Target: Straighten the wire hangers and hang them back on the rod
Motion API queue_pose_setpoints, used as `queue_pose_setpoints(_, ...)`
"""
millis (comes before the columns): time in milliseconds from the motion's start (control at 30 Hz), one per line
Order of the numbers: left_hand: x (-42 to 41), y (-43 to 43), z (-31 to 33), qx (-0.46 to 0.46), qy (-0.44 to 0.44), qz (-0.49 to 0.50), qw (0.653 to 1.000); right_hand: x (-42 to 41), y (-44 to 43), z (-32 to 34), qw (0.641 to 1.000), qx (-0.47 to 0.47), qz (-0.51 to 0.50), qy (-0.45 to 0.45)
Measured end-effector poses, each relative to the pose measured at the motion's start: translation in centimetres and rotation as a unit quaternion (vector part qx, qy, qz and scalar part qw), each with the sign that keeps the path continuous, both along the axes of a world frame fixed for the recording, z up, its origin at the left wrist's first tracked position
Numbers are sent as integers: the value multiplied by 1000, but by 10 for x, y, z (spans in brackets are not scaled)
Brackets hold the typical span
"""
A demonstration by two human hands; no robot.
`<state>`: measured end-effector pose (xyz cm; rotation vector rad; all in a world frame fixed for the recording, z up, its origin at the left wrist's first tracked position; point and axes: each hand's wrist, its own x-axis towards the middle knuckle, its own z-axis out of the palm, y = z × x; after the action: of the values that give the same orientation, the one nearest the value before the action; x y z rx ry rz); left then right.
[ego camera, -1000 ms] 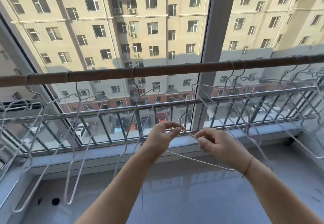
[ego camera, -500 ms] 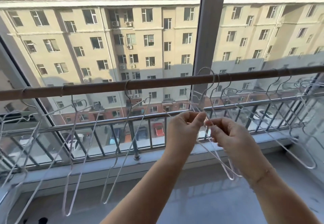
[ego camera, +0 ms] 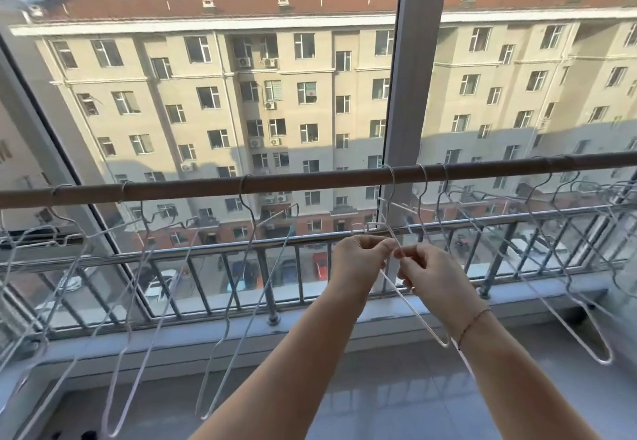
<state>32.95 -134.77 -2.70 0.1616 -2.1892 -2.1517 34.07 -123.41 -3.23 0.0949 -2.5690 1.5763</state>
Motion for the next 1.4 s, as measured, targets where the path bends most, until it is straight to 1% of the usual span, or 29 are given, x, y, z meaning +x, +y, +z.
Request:
queue_pose_setpoints(67, 4, -4, -3, 5, -2, 14, 1000, 1, 2, -4, 1000, -4, 3, -8)
queue_pose_setpoints(133, 10, -14, -5, 4, 3, 35, 999, 3, 3, -6, 1000, 18, 7, -6)
queue_pose_setpoints(233, 22, -34, -6, 7, 26, 78, 997, 9, 0, -6, 998, 63, 4, 18)
queue_pose_setpoints(367, 45, -73, -5, 12, 49, 150, 987, 28, -20, 3, 995, 81, 16, 62)
queue_pose_setpoints(500, 73, -123, 0, 38, 88, 207, 974, 51, -55, 20, 989, 56, 61, 124)
queue_pose_setpoints(600, 96, -169, 5, 30, 128, 282, 950, 69, -90, 29, 980, 22, 130, 151)
queue_pose_setpoints(733, 117, -235, 11, 44, 165, 343, 924, 93, -147, 25, 964, -13, 221, 147)
queue_pose_setpoints(833, 121, -278, 10, 29, 154, 366, 917, 106, -202, 18, 957, -43, 256, 134)
queue_pose_setpoints(900, 119, -302, 7, 19, 128, 341, 931, 111, -242, 14, 960, -51, 253, 110)
queue_pose_setpoints(1000, 112, -322, 1, -14, 65, 253, 965, 110, -294, 5, 974, -23, 216, 60)
queue_pose_setpoints(1067, 106, -328, -2, -21, 36, 194, 980, 108, -319, -2, 983, -12, 179, 29)
queue_pose_setpoints(1133, 101, -331, -3, -22, 26, 157, 987, 108, -333, -10, 988, -28, 153, -10)
queue_pose_setpoints(1233, 94, -334, -4, -18, 21, 117, 993, 112, -344, -21, 982, -99, 139, -84)
queue_pose_setpoints(1267, 92, -335, -4, -17, 21, 102, 994, 113, -346, -22, 978, -130, 135, -90)
queue_pose_setpoints(1333, 86, -336, -3, -5, 20, 76, 997, 113, -348, -22, 973, -177, 131, -72)
queue_pose_setpoints(1400, 77, -335, -2, 23, 13, 60, 998, 111, -349, -17, 972, -193, 125, -44)
